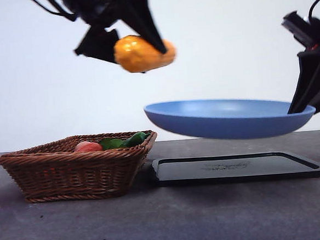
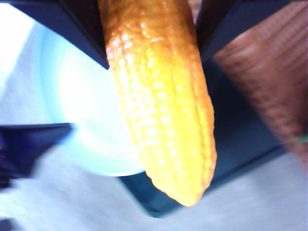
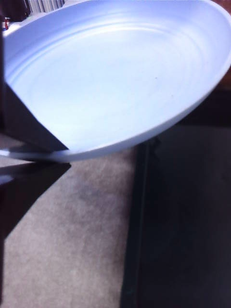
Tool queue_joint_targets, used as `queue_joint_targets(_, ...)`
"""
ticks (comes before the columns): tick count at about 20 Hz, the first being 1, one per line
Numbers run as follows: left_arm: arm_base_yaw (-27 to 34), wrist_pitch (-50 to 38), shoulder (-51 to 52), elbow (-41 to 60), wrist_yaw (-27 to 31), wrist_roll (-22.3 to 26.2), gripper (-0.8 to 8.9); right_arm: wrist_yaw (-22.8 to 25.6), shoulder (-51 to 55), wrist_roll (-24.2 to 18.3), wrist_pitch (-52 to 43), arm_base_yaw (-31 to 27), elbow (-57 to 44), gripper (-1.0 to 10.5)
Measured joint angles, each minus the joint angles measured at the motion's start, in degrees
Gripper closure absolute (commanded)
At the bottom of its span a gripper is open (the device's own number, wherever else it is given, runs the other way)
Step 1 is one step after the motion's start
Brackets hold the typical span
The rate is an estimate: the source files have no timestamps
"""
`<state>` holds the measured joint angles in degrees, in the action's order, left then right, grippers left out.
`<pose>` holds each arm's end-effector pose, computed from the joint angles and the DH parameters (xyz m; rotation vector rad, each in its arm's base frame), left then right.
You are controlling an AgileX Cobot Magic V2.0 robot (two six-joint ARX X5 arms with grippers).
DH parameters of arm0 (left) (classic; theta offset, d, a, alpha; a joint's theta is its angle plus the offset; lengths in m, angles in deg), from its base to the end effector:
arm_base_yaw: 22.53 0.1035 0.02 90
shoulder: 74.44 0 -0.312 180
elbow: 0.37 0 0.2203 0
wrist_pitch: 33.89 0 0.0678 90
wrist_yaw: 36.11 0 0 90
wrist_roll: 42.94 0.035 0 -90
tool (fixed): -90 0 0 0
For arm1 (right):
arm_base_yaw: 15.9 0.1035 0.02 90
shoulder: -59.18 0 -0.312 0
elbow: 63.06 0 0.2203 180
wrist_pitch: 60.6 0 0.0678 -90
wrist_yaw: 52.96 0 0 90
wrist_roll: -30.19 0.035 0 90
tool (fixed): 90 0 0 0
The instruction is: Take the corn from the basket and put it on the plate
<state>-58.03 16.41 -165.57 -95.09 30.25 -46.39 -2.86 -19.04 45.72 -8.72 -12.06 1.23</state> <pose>0.2479 -0.1941 0.3565 0.0363 0.8749 -0.9461 0.2069 0.0364 0.2696 0.5943 1.2112 0.5248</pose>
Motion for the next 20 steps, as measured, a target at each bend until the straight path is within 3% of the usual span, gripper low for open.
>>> queue_joint_targets(4,-4.33,-2.38,-3.02,0.00,-0.28,1.27,5.81,-2.62,-0.63,0.46,-1.27,-0.09,0.02,9.4)
queue_joint_targets(12,-7.41,-1.99,-9.46,0.00,-0.22,5.60,5.79,-2.82,-0.66,0.83,-1.22,-0.09,0.02,9.4)
queue_joint_targets(17,-7.61,-1.49,-9.49,0.02,-0.22,6.36,4.47,-2.78,-0.66,0.81,-1.22,-0.09,0.02,9.5)
queue_joint_targets(20,-7.67,-1.07,-9.49,0.02,-0.24,6.56,4.46,-2.67,-0.66,0.81,-1.20,-0.09,0.02,9.5)
